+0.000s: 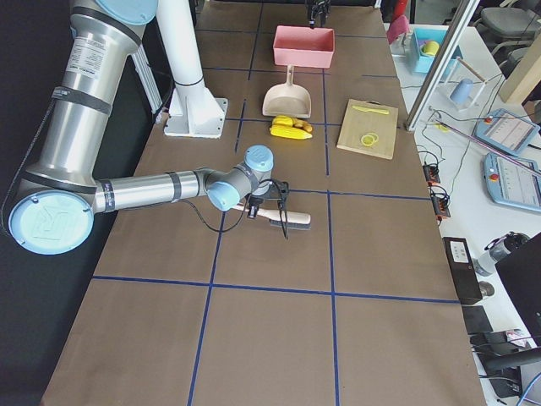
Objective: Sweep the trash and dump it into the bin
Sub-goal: 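Move the left gripper toward the dustpan handle while the right gripper approaches the brush handle, then grasp the dustpan handle with the left gripper while the right grasps the brush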
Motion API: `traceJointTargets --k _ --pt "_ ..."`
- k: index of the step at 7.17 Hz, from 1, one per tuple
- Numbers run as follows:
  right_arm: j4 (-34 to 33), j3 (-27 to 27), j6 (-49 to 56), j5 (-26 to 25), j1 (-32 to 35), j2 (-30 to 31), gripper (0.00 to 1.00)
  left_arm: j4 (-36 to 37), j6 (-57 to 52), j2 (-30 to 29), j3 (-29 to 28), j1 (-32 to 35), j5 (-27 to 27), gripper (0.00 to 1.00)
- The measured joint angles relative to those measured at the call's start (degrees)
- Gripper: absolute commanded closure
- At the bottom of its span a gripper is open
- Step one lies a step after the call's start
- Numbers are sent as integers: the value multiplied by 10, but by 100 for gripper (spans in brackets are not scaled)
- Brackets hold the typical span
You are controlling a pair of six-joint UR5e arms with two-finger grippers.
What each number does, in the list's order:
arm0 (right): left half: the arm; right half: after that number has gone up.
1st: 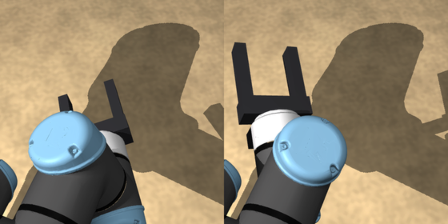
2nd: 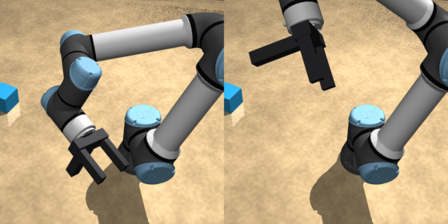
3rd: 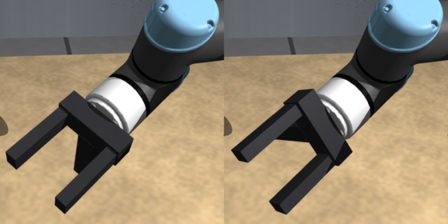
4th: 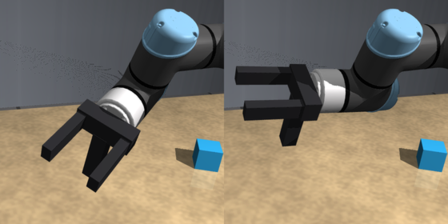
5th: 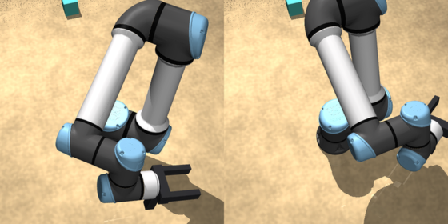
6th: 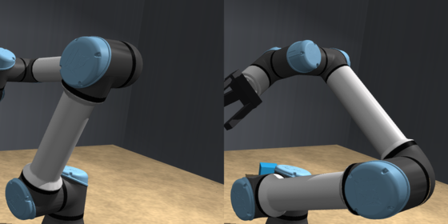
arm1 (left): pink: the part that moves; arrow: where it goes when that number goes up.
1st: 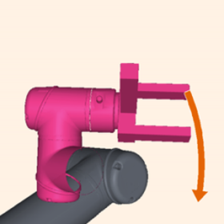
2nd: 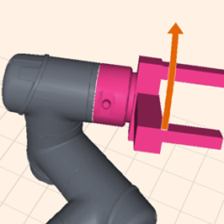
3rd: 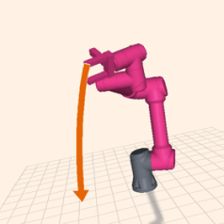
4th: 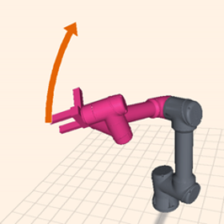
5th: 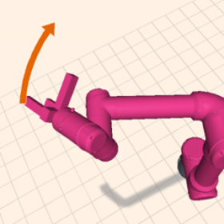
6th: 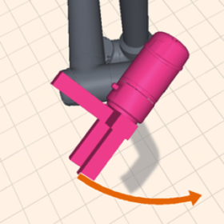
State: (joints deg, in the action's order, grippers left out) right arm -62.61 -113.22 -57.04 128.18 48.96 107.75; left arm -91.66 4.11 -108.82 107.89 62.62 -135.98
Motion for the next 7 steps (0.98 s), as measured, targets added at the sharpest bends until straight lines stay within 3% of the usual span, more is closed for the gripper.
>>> traceJointTargets --k 2,5,7 --pt "-31 -27 0 0 -4 -18 100 -5 -54 -6 27 -46 1 0" --pt "-42 -32 -1 0 -12 -47 100 -5 -218 -6 33 -90 2 0" --pt "-102 -42 -1 -2 -23 -89 100 -4 -250 -11 29 -128 27 0"
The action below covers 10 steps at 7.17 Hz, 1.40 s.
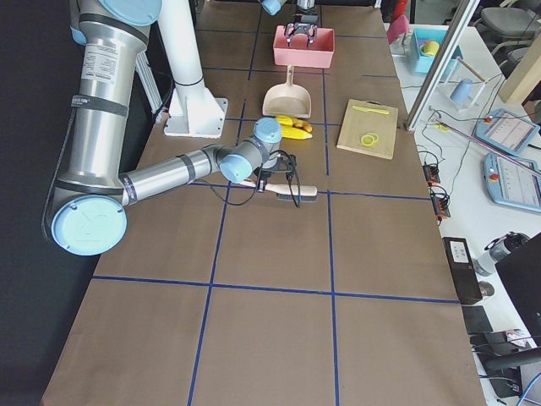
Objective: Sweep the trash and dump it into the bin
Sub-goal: 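Grasp the dustpan handle with the left gripper while the right grasps the brush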
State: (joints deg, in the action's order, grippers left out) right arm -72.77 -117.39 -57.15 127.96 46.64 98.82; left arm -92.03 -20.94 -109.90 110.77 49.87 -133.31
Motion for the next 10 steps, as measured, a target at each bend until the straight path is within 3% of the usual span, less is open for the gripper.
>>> traceJointTargets --k 2,5,10 --pt "-123 -28 -1 -3 -10 -72 100 -1 -7 -7 -2 -35 57 0" --pt "-264 -40 -1 -6 -20 -173 100 -2 -10 -22 -31 -79 71 0" --pt "-299 -40 -1 -6 -36 -212 100 -2 -68 -54 -88 -97 122 0"
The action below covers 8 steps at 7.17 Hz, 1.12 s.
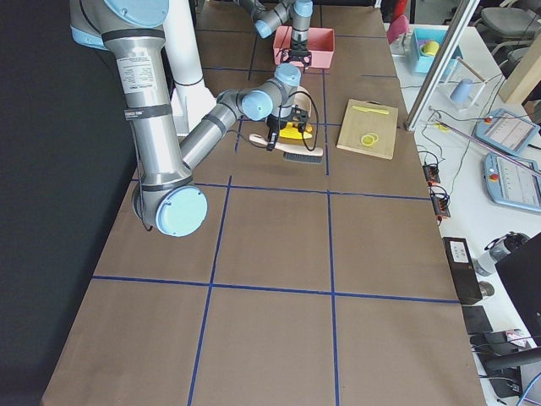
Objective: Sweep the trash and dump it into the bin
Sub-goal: 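Grasp the dustpan handle with the left gripper while the right grasps the brush, then carry the brush with the right gripper toward the corn, potato and ginger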
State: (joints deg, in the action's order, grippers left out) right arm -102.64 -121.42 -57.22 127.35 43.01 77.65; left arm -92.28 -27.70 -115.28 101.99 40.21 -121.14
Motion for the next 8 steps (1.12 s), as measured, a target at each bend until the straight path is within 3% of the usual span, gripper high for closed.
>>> traceJointTargets --k 4,5,6,8 --pt "-1 0 0 0 -3 -3 100 1 -1 2 -7 -23 4 2" --pt "-1 0 0 0 -3 -3 100 2 0 2 -8 -29 4 9" --pt "-1 0 0 0 -3 -4 100 1 0 1 -11 -31 4 19" --pt "-1 0 0 0 -7 -5 100 1 0 0 -17 -32 31 85"
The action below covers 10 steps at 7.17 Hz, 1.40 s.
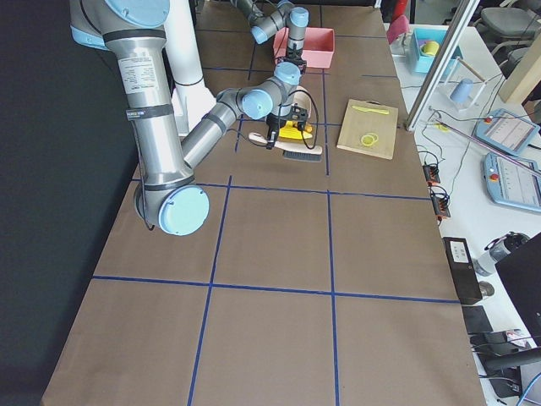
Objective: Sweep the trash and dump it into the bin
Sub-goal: 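Carry the brush with the right gripper toward the corn, potato and ginger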
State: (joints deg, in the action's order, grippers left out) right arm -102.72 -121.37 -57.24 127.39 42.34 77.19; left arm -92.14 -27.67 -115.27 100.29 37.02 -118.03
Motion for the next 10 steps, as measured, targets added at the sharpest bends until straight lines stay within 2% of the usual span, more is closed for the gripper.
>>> traceJointTargets --k 1,3,7,10 --pt "0 0 -1 0 -5 -1 100 1 2 0 0 0 24 93" --pt "0 1 -2 0 -9 -5 100 5 14 0 1 0 47 100" --pt "-12 3 -21 0 -28 -25 100 10 36 1 14 0 49 100" --pt "-39 5 -44 -12 -57 -54 100 91 38 -9 39 -3 52 100"
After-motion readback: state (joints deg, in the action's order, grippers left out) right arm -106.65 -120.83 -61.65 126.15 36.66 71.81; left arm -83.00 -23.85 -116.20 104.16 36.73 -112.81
